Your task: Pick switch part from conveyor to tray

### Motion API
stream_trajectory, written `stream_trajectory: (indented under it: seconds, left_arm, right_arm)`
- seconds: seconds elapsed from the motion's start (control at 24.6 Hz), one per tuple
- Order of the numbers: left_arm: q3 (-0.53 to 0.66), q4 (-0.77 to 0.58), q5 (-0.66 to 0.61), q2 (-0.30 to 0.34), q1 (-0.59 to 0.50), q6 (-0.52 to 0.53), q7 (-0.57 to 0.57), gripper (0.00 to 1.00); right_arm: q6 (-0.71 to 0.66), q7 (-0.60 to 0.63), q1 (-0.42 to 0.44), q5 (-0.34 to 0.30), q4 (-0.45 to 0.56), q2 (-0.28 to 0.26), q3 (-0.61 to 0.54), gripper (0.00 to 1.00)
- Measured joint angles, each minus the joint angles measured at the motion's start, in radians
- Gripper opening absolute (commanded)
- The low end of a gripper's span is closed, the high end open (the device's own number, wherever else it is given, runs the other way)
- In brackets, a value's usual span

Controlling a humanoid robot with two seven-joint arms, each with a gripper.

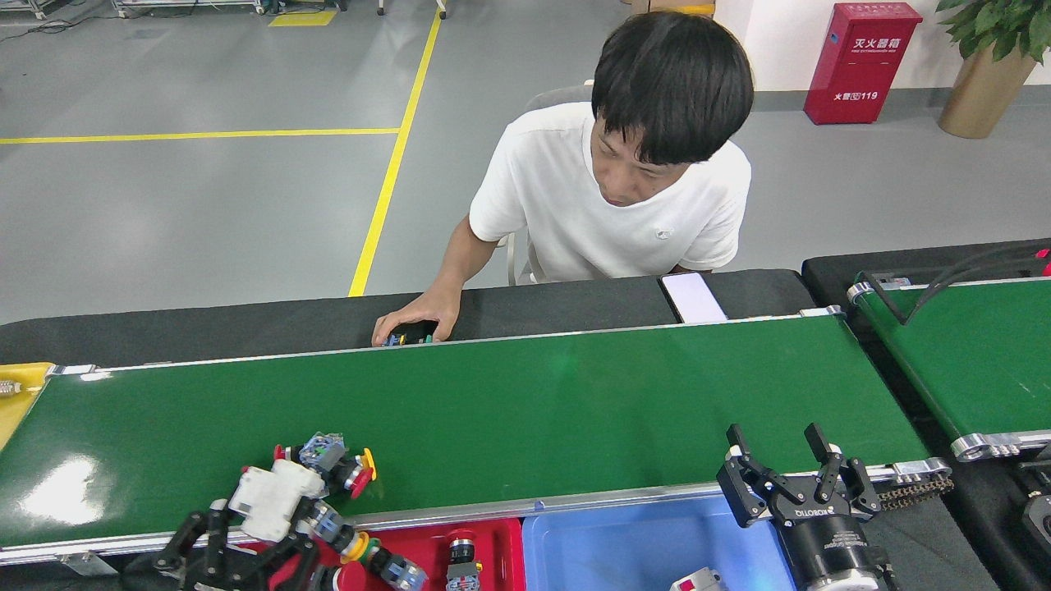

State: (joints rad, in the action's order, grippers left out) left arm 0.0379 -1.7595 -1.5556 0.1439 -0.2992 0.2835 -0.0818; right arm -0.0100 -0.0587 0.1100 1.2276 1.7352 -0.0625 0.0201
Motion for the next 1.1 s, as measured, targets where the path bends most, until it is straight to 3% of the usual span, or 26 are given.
stream_trajectory:
  seconds: [0.49, 0.65, 0.93, 1.02, 1.1]
  left_arm:
    - [-0.269, -0.003, -0.039, 0.007, 0.020, 0.020, -0.001, 0.12]
    - [-0.333, -0.003, -0.145, 0.002, 0.076, 0.064, -0.003, 0.13]
    - [-0.479, 0.025, -0.317, -0.143, 0.185, 0.113, 0.090, 0.17]
    - [-0.520, 0.052, -0.341, -0.159, 0.223, 0.116, 0.113, 0.27]
    - [-0.545, 0.081, -0.363, -0.162, 0.254, 0.117, 0.130, 0.45]
  right_arm:
    - [-0.001, 0.004, 0.002, 0.000, 0.000, 0.000, 0.000, 0.99]
    - [-0.001, 0.006, 0.006, 0.000, 0.000, 0.000, 0.000, 0.99]
    - [-0.002, 0.007, 0.007, 0.000, 0.000, 0.000, -0.005, 0.99]
    - [-0.002, 0.007, 0.007, -0.002, 0.000, 0.000, -0.024, 0.99]
    - [-0.002, 0.007, 0.007, -0.003, 0.000, 0.000, -0.043, 0.99]
